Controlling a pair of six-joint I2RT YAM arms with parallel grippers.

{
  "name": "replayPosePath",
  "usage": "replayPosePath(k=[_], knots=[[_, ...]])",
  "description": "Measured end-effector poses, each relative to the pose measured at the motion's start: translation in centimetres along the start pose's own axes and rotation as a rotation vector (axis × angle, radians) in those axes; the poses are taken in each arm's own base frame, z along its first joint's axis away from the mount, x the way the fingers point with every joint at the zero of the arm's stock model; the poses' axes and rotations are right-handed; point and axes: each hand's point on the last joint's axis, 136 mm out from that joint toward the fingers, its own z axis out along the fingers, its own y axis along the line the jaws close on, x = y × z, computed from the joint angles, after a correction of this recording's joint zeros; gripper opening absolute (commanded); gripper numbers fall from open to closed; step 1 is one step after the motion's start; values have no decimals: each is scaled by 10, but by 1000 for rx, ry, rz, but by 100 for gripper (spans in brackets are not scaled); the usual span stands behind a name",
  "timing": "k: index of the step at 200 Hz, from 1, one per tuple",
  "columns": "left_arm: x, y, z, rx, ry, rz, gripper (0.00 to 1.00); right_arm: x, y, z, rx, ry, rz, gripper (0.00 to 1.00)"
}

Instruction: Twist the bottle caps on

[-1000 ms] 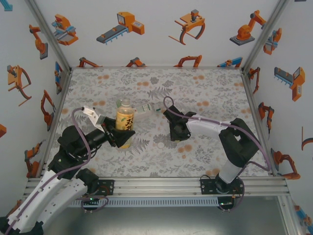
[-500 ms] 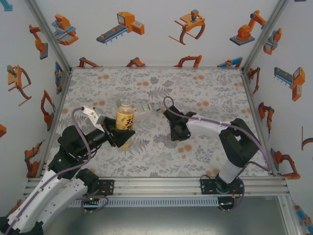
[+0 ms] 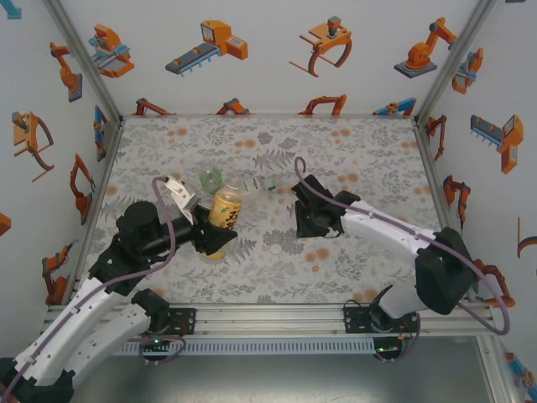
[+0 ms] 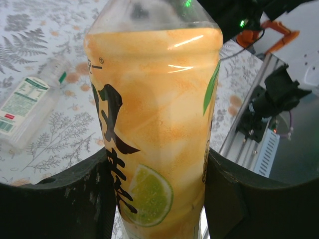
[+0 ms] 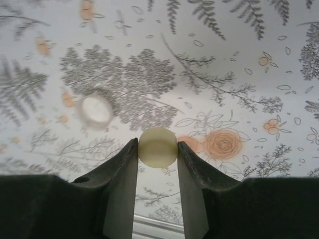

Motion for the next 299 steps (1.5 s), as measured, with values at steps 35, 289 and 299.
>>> replayPosePath(k=[35,289,299], knots=[[2,-15,8,90,80,56,3,-6,22,-46,-160,-70,-52,25],[50,-71,29,397,298,318,3,-3,107,-260,-838,-557,-626,15],[52,-72,31,406,309,325,3,-1,109,-262,-856,-567,-659,14]])
